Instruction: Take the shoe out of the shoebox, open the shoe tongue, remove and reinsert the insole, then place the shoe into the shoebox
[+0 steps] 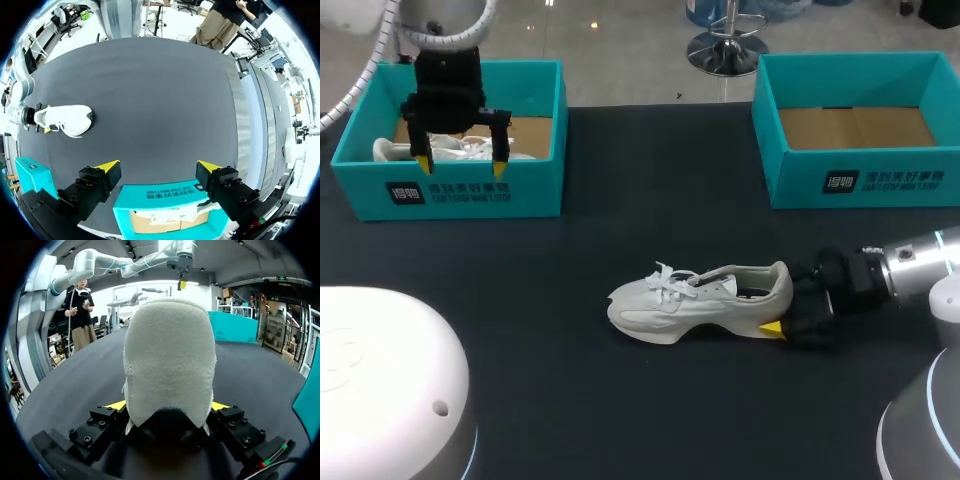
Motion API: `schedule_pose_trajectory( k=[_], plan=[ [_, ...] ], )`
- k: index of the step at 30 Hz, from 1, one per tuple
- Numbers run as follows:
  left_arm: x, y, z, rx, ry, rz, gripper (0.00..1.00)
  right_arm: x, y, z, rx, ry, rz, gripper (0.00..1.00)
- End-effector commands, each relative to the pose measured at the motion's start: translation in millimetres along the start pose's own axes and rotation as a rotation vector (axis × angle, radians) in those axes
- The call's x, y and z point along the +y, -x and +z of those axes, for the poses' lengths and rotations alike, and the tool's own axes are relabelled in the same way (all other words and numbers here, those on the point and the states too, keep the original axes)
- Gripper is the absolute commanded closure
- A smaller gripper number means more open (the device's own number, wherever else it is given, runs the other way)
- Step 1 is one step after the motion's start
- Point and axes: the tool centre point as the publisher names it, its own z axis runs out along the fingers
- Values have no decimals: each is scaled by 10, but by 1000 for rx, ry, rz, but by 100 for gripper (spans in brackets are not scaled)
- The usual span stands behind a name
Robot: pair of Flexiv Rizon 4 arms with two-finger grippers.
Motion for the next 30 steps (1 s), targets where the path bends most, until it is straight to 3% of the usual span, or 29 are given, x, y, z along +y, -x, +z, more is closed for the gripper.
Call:
schedule_pose_trajectory(
  k=[1, 12, 14, 15, 17, 18, 25, 29, 30],
  plan=[
    [-50, -8, 4, 2, 12, -2, 0, -13, -13, 22, -2, -2, 0, 100],
    [-50, -8, 4, 2, 12, -2, 0, -13, -13, 22, -2, -2, 0, 100],
    [182, 155, 59, 53, 78, -409, 0, -13, -13, 22, -2, -2, 0, 100],
    [259, 225, 96, 49, 67, -619, 0, -13, -13, 22, -2, -2, 0, 100],
    [258, 322, 167, -22, -46, -972, 0, -13, -13, 22, -2, -2, 0, 100],
    [234, 393, 227, -21, -51, -1080, 0, -13, -13, 22, -2, -2, 0, 100],
    [-30, 926, 454, -97, -158, -1384, 0, -13, -13, 22, -2, -2, 0, 100],
    [-146, 1165, 462, -85, -123, -1505, 0, -13, -13, 22, -2, -2, 0, 100],
    [-167, 1200, 456, -73, -75, -1545, 0, -13, -13, 22, -2, -2, 0, 100]
  ],
)
